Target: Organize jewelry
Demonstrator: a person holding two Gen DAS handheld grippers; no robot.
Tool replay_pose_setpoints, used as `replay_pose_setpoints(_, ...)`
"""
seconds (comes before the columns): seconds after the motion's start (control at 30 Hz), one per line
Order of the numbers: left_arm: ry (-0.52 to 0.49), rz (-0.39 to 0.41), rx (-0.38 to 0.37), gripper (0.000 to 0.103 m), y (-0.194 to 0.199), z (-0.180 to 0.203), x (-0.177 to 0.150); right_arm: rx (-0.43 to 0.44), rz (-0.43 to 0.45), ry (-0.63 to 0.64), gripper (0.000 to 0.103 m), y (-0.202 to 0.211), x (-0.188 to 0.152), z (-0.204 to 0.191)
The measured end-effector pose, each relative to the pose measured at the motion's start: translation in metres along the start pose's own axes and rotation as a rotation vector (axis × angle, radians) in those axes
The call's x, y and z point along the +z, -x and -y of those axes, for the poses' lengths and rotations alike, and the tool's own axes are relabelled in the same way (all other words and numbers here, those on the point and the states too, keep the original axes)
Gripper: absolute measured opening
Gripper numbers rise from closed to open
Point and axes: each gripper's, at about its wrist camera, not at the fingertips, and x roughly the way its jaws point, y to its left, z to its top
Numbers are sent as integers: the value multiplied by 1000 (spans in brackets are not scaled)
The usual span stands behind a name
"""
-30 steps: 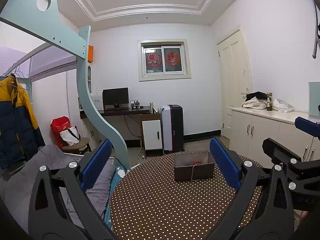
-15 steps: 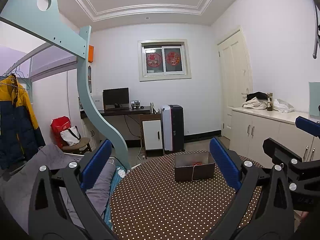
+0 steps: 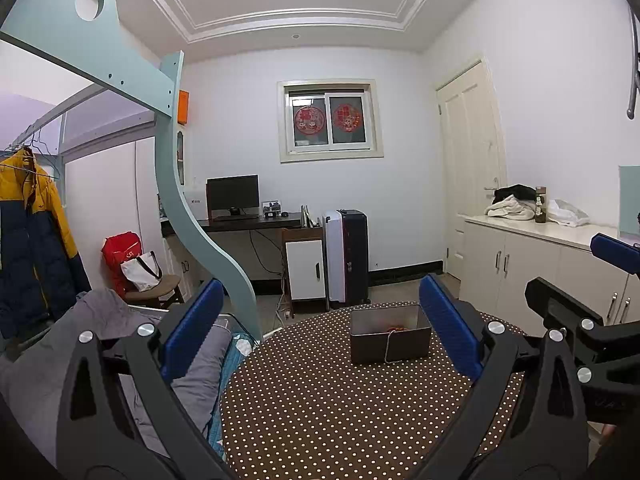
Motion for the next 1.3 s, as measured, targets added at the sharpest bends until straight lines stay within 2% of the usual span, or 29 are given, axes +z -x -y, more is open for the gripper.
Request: replay_pose_setpoints(1.3,-1,-25,12,96,-10,4,-7,1,-31,-7,95,-15,-6,0)
